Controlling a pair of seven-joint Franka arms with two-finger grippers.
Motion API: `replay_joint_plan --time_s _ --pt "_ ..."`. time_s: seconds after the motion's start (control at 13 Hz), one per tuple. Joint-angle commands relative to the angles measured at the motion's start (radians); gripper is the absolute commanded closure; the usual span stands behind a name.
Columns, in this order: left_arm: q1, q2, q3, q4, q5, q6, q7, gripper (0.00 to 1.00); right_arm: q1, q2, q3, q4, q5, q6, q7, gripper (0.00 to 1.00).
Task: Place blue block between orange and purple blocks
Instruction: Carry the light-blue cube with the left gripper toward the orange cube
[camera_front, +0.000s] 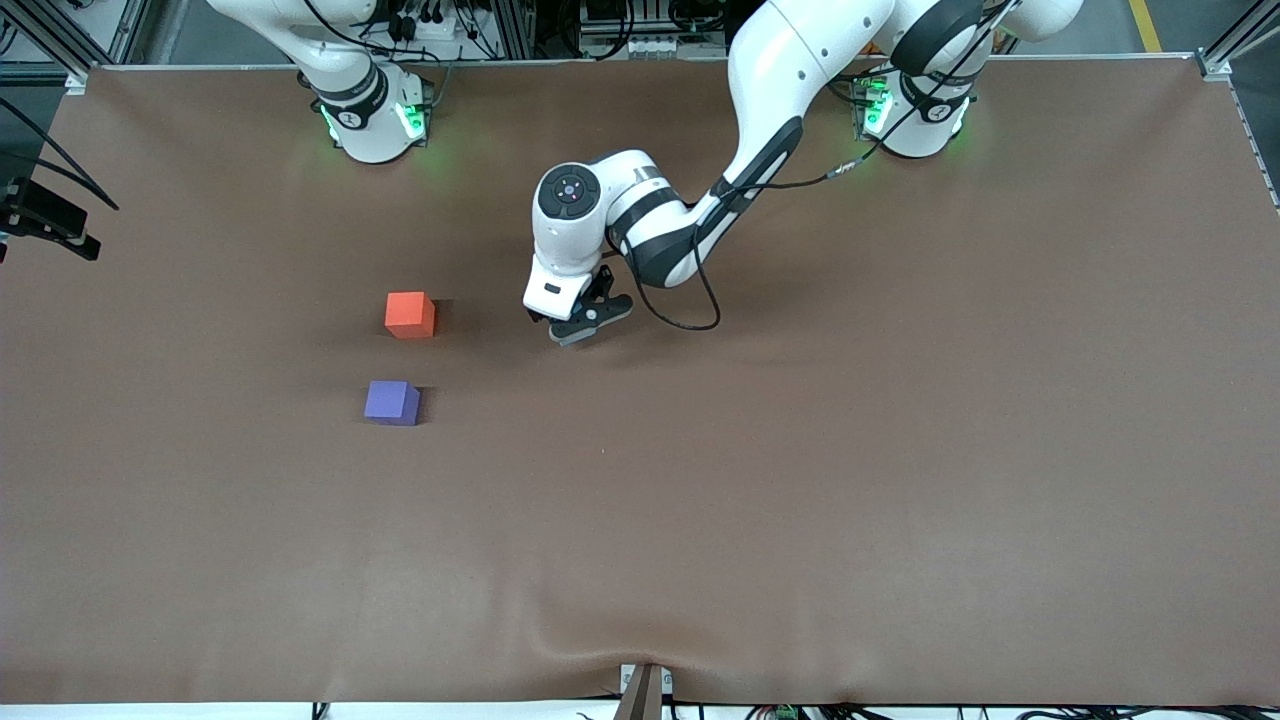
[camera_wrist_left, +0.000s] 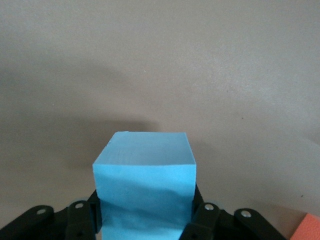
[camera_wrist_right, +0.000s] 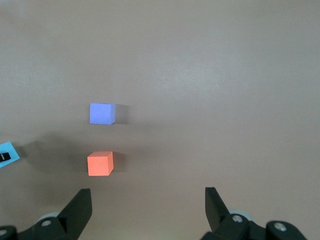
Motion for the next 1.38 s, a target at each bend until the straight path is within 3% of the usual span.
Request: replay_joint_plan --time_s 0.0,0.54,1.0,1.23,1.3 --pt "-0.03 0.037 0.022 0.036 -0.002 0.03 -0.026 1.0 -0.015 0.002 0.01 0.008 0.019 -0.006 -0.006 0.0" --pt "-0.05 0.045 0.022 0.033 0.0 0.03 -0.008 1.0 -0.018 0.002 0.01 0.008 0.019 -0.009 -0.006 0.0" --pt "-0.073 0.056 0.02 0.032 0.0 0.03 0.127 0.96 -0.018 0.002 0.01 0.008 0.019 -0.009 -0.006 0.0" --pt "-0.09 0.062 0.02 0.029 0.0 0.03 0.132 0.85 -0.018 0.002 0.01 0.008 0.019 -0.009 -0.006 0.0" --pt "-0.093 0.062 0.02 0.029 0.0 0.03 0.131 0.74 -0.018 0.002 0.01 0.008 0.019 -0.009 -0.006 0.0"
